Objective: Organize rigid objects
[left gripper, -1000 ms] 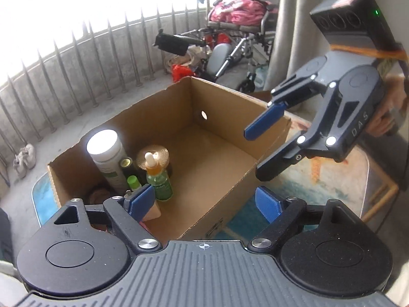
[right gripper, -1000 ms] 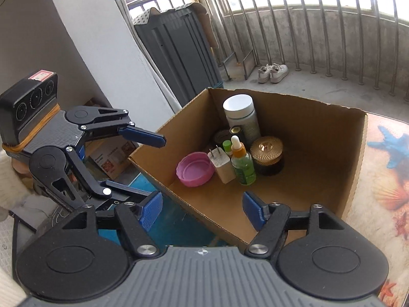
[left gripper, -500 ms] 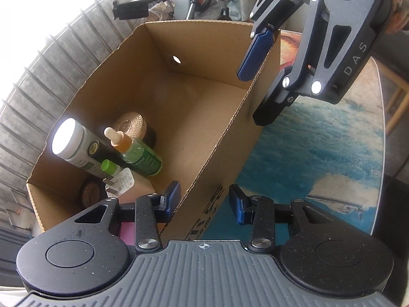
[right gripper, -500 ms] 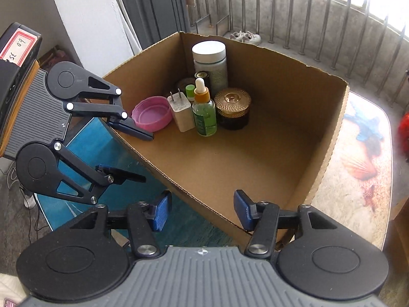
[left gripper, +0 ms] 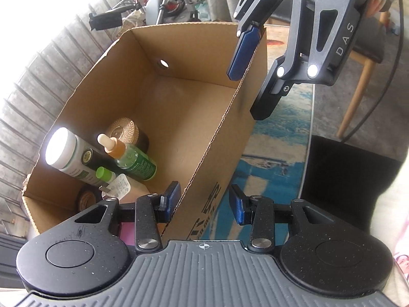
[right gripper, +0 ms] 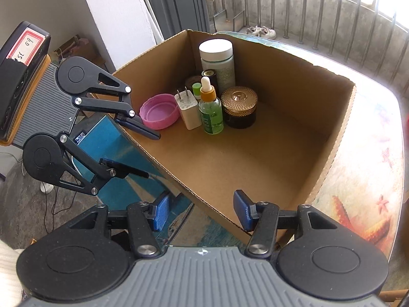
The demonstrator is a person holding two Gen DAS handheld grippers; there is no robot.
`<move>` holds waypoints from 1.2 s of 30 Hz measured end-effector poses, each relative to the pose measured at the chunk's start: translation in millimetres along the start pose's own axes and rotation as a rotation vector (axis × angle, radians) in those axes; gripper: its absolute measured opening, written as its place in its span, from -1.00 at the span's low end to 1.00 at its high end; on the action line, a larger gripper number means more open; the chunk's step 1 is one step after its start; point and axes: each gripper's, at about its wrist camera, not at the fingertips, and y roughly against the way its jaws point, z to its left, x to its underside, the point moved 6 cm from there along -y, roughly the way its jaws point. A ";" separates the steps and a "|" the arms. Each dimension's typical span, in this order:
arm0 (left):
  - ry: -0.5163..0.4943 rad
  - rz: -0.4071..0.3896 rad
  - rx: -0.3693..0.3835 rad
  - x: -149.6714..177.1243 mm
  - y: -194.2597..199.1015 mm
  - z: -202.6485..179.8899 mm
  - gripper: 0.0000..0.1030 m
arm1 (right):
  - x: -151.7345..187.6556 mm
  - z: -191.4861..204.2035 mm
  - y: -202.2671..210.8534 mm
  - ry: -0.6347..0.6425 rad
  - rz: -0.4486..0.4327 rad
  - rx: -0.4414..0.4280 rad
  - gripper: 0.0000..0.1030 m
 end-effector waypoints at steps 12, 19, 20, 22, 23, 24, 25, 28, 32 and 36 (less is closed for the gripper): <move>0.091 -0.063 -0.005 22.6 20.9 -29.1 -0.12 | 7.7 12.5 6.5 0.015 -0.017 -0.033 0.10; 0.109 -0.096 -0.020 26.9 28.4 -38.3 0.18 | 6.7 13.1 3.5 0.018 -0.034 -0.056 0.10; 0.112 -0.099 -0.032 26.6 27.0 -39.9 0.23 | 5.6 13.1 2.5 0.018 -0.035 -0.054 0.10; 0.133 -0.108 -0.058 26.8 26.7 -40.2 0.25 | 3.9 12.0 2.4 0.014 -0.038 -0.064 0.11; 0.150 -0.118 -0.076 27.2 27.7 -39.5 0.26 | 3.6 10.9 2.3 0.008 -0.046 -0.073 0.11; 0.162 -0.125 -0.084 27.3 28.5 -39.2 0.27 | 3.3 10.8 2.9 -0.005 -0.056 -0.082 0.11; 0.185 -0.138 -0.094 27.7 30.0 -38.5 0.29 | 3.3 10.1 3.9 -0.019 -0.069 -0.091 0.11; 0.270 -0.196 -0.137 29.8 40.0 -33.3 0.36 | 3.4 7.2 11.5 -0.071 -0.135 -0.097 0.11; 0.400 -0.296 -0.145 38.6 65.4 -27.0 0.60 | 3.4 8.6 30.1 -0.139 -0.252 -0.098 0.11; 0.553 -0.359 -0.154 50.0 87.3 -15.7 0.62 | 3.1 16.8 53.3 -0.191 -0.392 -0.100 0.14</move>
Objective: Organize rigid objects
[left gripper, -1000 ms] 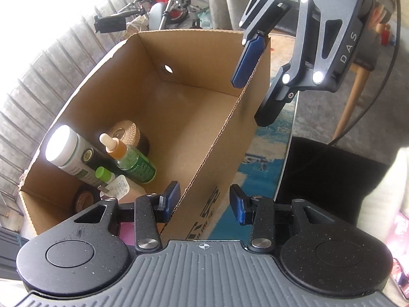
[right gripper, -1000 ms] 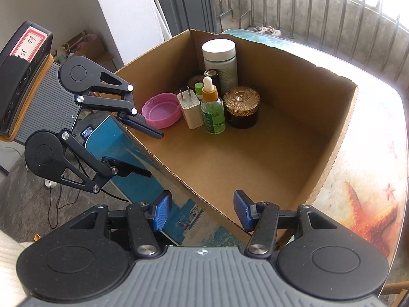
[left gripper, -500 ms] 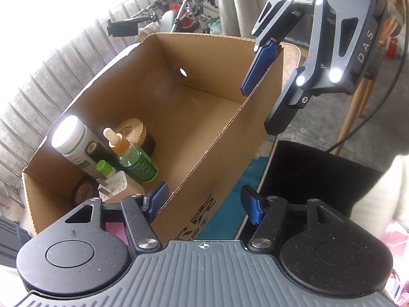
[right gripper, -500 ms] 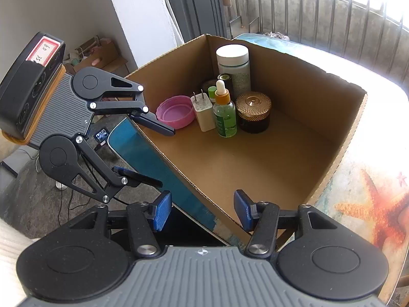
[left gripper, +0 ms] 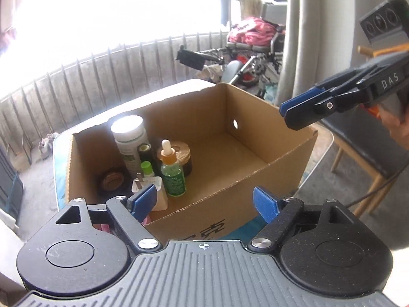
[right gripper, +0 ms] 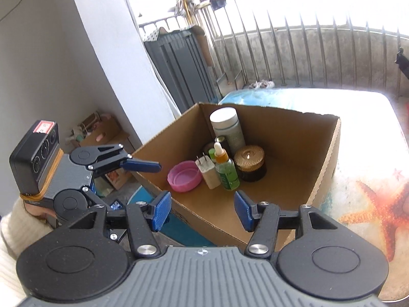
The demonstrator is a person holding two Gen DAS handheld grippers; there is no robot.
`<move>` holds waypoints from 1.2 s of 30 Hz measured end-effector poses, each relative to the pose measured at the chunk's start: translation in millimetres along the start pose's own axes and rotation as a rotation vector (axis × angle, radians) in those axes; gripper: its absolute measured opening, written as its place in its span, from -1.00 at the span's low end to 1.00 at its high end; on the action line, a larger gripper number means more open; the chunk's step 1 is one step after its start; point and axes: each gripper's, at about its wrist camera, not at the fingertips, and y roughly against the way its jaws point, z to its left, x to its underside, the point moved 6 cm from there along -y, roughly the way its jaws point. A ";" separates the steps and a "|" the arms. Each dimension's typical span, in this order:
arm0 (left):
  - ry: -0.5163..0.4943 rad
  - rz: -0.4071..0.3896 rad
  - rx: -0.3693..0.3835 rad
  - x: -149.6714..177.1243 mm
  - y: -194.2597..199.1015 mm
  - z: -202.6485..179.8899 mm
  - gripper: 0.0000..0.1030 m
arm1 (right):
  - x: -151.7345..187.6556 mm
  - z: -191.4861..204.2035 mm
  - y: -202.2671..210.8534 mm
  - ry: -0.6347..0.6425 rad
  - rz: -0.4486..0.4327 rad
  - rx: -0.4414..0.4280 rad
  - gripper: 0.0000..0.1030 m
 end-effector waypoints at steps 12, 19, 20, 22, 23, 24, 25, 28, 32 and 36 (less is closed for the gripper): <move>0.173 -0.102 -0.197 -17.6 10.4 22.6 0.90 | -7.1 -5.8 4.7 -0.148 -0.191 0.059 0.17; 0.200 -0.142 -0.220 -35.2 6.7 10.7 0.98 | -1.4 1.3 14.2 -0.162 -0.235 0.155 0.25; 0.188 -0.138 -0.225 -36.0 6.5 8.2 0.98 | -1.9 3.5 17.0 -0.145 -0.242 0.190 0.29; 0.169 -0.131 -0.232 -36.6 5.9 1.1 0.99 | -2.2 8.0 20.9 -0.111 -0.249 0.246 0.31; 0.158 -0.126 -0.237 -36.6 5.3 -3.3 0.99 | -1.7 10.0 22.2 -0.098 -0.248 0.261 0.31; 0.150 -0.124 -0.241 -36.5 5.0 -5.7 0.99 | -1.1 11.4 22.7 -0.090 -0.245 0.272 0.31; 0.145 -0.121 -0.248 -36.3 4.8 -7.7 0.99 | 0.0 12.4 23.0 -0.083 -0.241 0.284 0.31; 0.141 -0.117 -0.270 -36.2 4.0 -12.0 1.00 | 3.4 14.5 21.0 -0.041 -0.216 0.349 0.31; 0.152 -0.110 -0.297 -36.0 2.8 -11.8 1.00 | 4.0 15.1 20.5 -0.007 -0.206 0.381 0.32; 0.118 -0.082 -0.388 -34.0 -0.2 -11.4 1.00 | 3.4 14.4 23.3 -0.010 -0.211 0.371 0.36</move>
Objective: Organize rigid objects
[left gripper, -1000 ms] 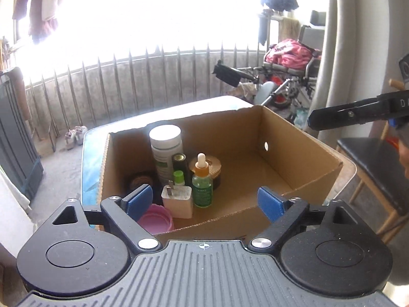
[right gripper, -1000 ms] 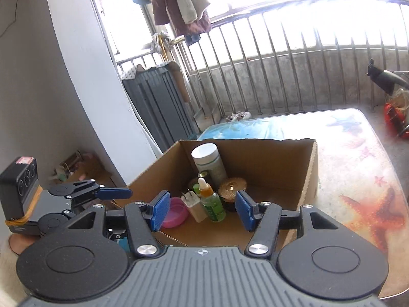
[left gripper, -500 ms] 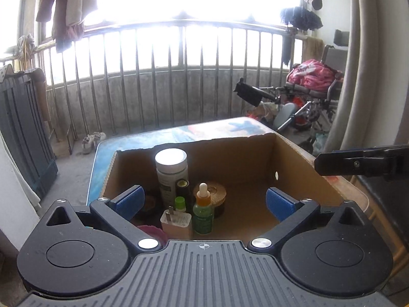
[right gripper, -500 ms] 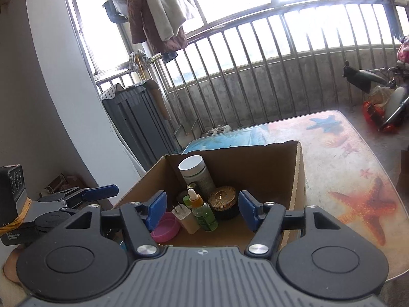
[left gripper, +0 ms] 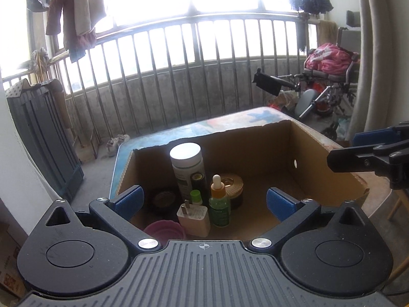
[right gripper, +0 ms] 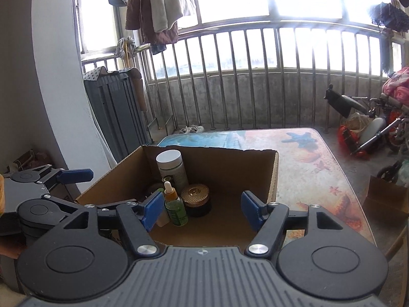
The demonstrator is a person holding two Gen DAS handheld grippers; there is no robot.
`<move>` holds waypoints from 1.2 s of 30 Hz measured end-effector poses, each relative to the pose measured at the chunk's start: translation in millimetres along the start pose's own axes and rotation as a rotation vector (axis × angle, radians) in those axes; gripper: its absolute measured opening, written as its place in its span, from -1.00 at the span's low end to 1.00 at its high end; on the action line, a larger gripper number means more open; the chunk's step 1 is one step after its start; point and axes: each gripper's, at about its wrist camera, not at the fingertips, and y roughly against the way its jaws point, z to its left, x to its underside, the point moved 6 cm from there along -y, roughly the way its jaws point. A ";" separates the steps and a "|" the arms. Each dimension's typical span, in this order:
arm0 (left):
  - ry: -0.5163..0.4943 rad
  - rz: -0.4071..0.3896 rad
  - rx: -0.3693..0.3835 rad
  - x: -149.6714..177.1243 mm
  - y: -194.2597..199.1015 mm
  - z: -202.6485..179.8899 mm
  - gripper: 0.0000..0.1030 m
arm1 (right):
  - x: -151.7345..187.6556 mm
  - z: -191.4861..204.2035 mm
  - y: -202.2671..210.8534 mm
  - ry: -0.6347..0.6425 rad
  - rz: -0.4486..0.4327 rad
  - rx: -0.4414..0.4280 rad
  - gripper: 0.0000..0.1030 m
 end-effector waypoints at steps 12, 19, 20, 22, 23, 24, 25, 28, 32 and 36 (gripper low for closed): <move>0.027 0.004 -0.026 6.6 3.9 6.1 1.00 | 2.0 -3.4 2.0 -0.008 0.011 -0.009 0.37; 0.020 0.008 -0.038 7.8 2.4 0.3 1.00 | 4.8 -3.4 5.4 -0.017 0.016 -0.013 0.40; 0.024 0.009 -0.041 7.8 2.1 -1.1 1.00 | 4.9 -3.6 6.3 -0.017 0.015 -0.011 0.40; 0.023 0.009 -0.037 7.4 2.2 -2.9 1.00 | 4.5 -4.7 9.0 -0.018 0.010 -0.003 0.40; 0.024 0.005 -0.037 7.2 3.2 -3.6 1.00 | 4.4 -5.6 10.2 -0.019 0.008 -0.002 0.41; 0.023 0.003 -0.035 6.9 4.2 -4.1 1.00 | 4.4 -6.5 11.4 -0.023 0.005 0.000 0.42; 0.022 0.001 -0.036 6.5 5.0 -4.4 1.00 | 4.5 -7.1 12.4 -0.027 0.002 0.001 0.44; 0.020 -0.002 -0.048 5.2 6.5 -4.4 1.00 | 5.2 -9.6 14.7 -0.051 -0.005 -0.002 0.47; 0.034 -0.003 -0.036 5.2 8.2 -3.2 1.00 | 7.4 -8.2 15.4 -0.043 -0.003 0.008 0.47; 0.065 -0.003 -0.010 6.1 9.7 -1.2 1.00 | 8.4 -5.9 15.2 -0.041 0.001 -0.003 0.48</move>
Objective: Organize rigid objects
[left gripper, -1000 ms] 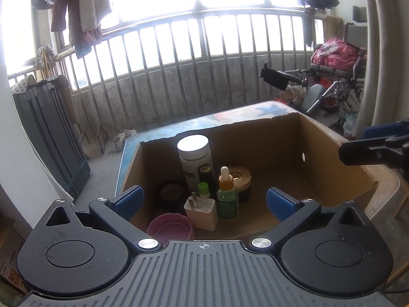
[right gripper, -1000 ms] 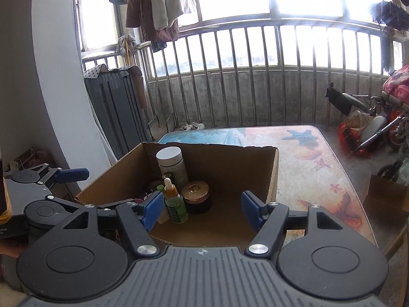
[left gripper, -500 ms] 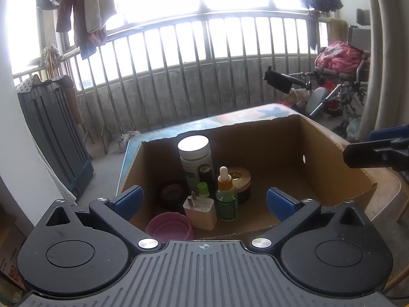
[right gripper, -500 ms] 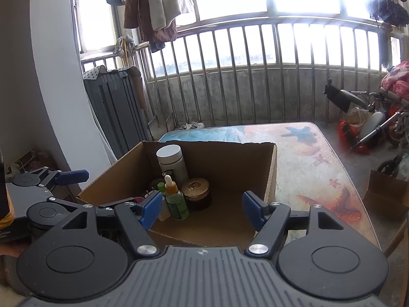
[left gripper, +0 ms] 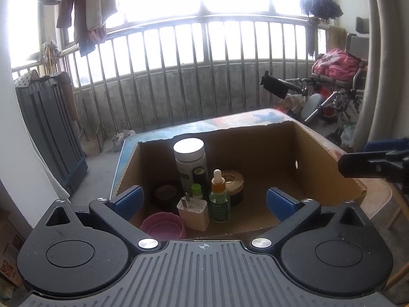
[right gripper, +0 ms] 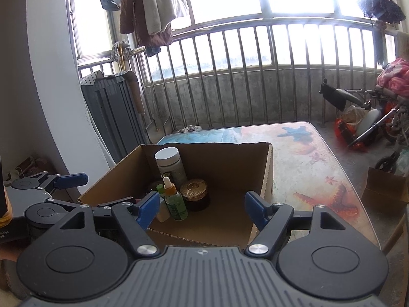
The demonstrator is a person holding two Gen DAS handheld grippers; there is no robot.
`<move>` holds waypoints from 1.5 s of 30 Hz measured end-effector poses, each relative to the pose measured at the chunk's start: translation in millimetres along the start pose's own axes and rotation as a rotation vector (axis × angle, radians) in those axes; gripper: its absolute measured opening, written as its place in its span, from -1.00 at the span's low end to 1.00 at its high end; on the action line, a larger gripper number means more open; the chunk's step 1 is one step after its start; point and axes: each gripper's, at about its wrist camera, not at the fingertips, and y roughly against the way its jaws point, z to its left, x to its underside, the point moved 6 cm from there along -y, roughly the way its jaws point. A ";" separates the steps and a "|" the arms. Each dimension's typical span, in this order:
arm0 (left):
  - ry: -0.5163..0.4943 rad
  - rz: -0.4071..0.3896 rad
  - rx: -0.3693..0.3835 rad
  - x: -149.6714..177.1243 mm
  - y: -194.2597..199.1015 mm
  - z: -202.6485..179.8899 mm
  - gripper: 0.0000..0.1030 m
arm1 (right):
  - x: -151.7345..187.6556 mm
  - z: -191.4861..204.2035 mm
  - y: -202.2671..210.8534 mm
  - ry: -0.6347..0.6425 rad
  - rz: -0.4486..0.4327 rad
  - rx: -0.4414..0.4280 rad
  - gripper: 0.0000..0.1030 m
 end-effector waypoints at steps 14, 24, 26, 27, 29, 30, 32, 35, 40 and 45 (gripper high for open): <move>-0.109 0.021 0.004 4.1 -16.2 23.7 1.00 | -6.3 8.3 -21.2 0.069 0.045 -0.039 0.50; -0.279 0.113 0.081 0.9 -52.4 59.8 0.96 | -28.6 18.1 -78.8 0.066 0.139 -0.194 0.35; -0.337 0.126 0.107 -5.5 -58.9 60.7 0.92 | -35.1 19.8 -90.5 0.055 0.153 -0.208 0.28; -0.356 0.140 0.121 -8.7 -62.6 61.6 0.89 | -38.2 20.3 -95.7 0.046 0.163 -0.218 0.25; -0.377 0.186 0.177 -15.1 -72.8 63.7 0.72 | -46.3 20.1 -105.0 0.029 0.169 -0.233 0.18; -0.377 0.210 0.203 -16.9 -77.0 63.7 0.67 | -50.4 21.2 -109.2 0.027 0.166 -0.239 0.17; -0.379 0.278 0.268 -19.1 -89.2 61.2 0.38 | -57.5 25.8 -118.3 0.048 0.168 -0.247 0.16; -0.404 0.391 0.369 -14.6 -110.1 50.4 0.18 | -66.7 30.7 -133.1 0.055 0.163 -0.259 0.16; -0.441 0.478 0.404 -5.1 -134.1 37.8 0.19 | -74.1 33.2 -153.2 0.029 0.148 -0.298 0.13; -0.485 0.535 0.426 4.7 -149.0 25.7 0.15 | -71.9 27.3 -171.3 0.018 0.151 -0.300 0.11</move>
